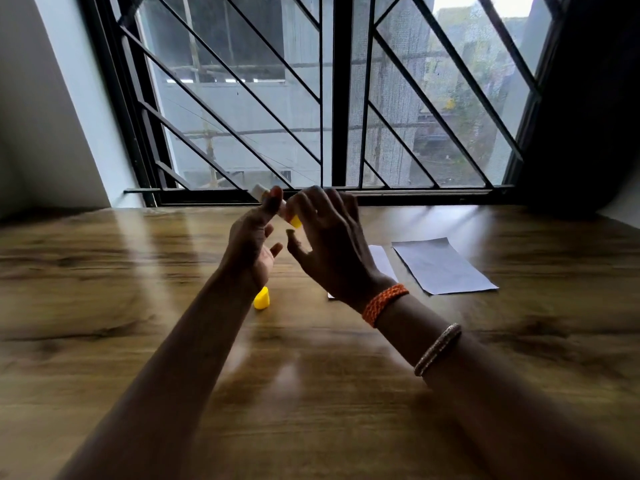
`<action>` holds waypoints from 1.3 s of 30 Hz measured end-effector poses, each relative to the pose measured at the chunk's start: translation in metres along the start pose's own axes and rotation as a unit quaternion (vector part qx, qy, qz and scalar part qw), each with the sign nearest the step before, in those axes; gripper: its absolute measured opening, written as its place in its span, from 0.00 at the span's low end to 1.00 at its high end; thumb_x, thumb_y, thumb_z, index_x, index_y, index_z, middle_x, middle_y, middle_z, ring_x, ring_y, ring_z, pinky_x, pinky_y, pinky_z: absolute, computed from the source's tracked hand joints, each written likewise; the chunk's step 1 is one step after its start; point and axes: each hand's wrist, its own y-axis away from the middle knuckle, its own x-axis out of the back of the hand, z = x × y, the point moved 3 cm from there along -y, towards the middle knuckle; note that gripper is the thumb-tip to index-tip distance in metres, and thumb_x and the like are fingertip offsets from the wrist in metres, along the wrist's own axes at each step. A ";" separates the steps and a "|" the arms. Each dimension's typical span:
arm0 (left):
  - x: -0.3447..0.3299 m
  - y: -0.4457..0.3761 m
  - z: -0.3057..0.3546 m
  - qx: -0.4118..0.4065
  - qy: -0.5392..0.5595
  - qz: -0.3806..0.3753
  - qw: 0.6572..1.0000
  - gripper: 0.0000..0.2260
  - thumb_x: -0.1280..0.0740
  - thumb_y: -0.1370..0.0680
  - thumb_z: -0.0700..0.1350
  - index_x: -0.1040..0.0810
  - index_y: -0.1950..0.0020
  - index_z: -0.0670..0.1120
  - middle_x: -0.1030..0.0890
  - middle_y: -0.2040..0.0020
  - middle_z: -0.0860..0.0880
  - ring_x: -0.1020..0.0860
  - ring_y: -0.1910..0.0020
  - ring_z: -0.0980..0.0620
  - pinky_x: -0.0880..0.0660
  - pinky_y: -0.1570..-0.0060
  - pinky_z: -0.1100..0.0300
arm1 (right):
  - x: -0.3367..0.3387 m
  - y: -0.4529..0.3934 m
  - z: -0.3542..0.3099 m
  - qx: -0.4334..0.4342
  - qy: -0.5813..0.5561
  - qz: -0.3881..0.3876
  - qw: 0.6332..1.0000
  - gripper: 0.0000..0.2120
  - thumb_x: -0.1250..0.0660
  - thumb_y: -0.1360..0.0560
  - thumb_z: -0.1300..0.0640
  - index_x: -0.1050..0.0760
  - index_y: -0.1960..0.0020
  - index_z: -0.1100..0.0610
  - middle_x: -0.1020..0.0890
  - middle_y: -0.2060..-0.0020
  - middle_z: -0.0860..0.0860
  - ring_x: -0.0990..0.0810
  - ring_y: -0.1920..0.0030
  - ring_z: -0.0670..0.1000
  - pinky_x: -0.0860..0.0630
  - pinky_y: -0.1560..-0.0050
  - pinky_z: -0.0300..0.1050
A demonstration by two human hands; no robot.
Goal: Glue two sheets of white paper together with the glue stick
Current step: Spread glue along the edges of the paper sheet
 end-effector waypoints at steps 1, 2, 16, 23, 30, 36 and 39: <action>0.000 0.000 0.000 0.003 -0.001 0.000 1.000 0.29 0.31 0.36 0.59 0.26 0.39 0.47 0.29 0.31 0.46 0.35 0.31 0.45 0.39 0.32 0.42 | -0.001 0.000 -0.001 0.018 0.004 -0.011 1.000 0.14 0.29 0.33 0.60 0.24 0.48 0.61 0.21 0.52 0.57 0.23 0.51 0.57 0.29 0.50 0.50; 0.000 0.000 -0.001 0.005 -0.002 -0.004 1.000 0.30 0.32 0.35 0.60 0.27 0.37 0.47 0.29 0.31 0.47 0.36 0.31 0.45 0.39 0.32 0.42 | -0.002 0.001 -0.001 0.027 -0.002 -0.017 0.999 0.15 0.28 0.32 0.61 0.24 0.47 0.62 0.21 0.51 0.58 0.23 0.50 0.57 0.28 0.51 0.49; 0.000 -0.004 0.007 0.010 0.021 -0.023 0.999 0.21 0.41 0.23 0.54 0.30 0.34 0.44 0.32 0.29 0.47 0.36 0.30 0.49 0.36 0.34 0.50 | 0.004 -0.008 0.018 -0.256 -0.331 0.069 0.906 0.15 0.22 0.38 0.63 0.26 0.57 0.60 0.18 0.65 0.53 0.18 0.65 0.49 0.19 0.63 0.44; -0.001 -0.004 0.007 -0.008 0.024 -0.038 0.999 0.19 0.41 0.21 0.49 0.30 0.32 0.44 0.28 0.32 0.47 0.34 0.31 0.50 0.34 0.39 0.53 | -0.012 -0.004 0.022 -0.435 -0.603 -0.019 0.668 0.08 0.27 0.31 0.64 0.27 0.60 0.61 0.20 0.66 0.57 0.18 0.68 0.50 0.17 0.61 0.45; 0.008 -0.004 -0.013 0.075 -0.028 0.085 0.993 0.10 0.31 0.29 0.54 0.22 0.53 0.49 0.21 0.48 0.51 0.27 0.46 0.52 0.33 0.51 0.54 | -0.008 0.002 0.006 0.048 -0.103 -0.059 0.992 0.10 0.31 0.28 0.64 0.25 0.48 0.65 0.22 0.54 0.60 0.23 0.53 0.56 0.24 0.61 0.46; 0.007 -0.003 -0.015 0.091 -0.014 0.064 0.994 0.10 0.30 0.30 0.56 0.21 0.56 0.51 0.19 0.50 0.53 0.24 0.48 0.54 0.29 0.58 0.57 | -0.009 0.005 0.009 0.101 -0.023 -0.051 0.993 0.14 0.30 0.29 0.66 0.24 0.45 0.66 0.21 0.51 0.61 0.22 0.49 0.58 0.19 0.59 0.50; 0.006 -0.001 -0.013 0.085 -0.013 0.060 0.994 0.07 0.31 0.28 0.54 0.21 0.60 0.52 0.19 0.51 0.53 0.25 0.48 0.54 0.31 0.59 0.57 | -0.005 0.004 0.013 0.043 -0.112 0.006 0.993 0.08 0.29 0.32 0.69 0.23 0.54 0.66 0.21 0.57 0.60 0.21 0.55 0.58 0.20 0.60 0.53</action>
